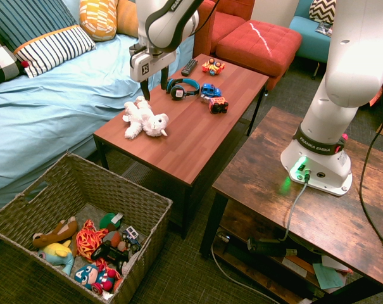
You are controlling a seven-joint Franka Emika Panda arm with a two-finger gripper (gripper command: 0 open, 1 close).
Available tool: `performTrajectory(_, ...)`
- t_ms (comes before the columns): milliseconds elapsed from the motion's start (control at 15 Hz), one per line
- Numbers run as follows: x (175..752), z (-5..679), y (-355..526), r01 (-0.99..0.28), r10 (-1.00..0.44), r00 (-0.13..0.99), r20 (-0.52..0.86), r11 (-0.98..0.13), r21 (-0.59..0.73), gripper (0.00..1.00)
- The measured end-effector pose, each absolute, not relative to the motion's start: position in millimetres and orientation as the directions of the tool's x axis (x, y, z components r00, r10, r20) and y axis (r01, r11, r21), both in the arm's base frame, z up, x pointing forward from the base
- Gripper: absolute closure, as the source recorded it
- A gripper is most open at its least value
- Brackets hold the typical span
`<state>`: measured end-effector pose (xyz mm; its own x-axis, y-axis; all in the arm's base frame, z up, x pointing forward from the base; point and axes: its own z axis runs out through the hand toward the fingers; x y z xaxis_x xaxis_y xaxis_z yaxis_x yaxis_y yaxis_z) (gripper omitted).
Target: Put the stuffed toy in the basket
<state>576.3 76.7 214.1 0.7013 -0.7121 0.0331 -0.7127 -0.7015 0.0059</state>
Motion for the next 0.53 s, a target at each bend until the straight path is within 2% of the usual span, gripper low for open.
performTrajectory(533, 587.6, 141.6, 80.2, -0.734, -0.736, 0.676, -0.039, -0.677, 0.057, 0.0)
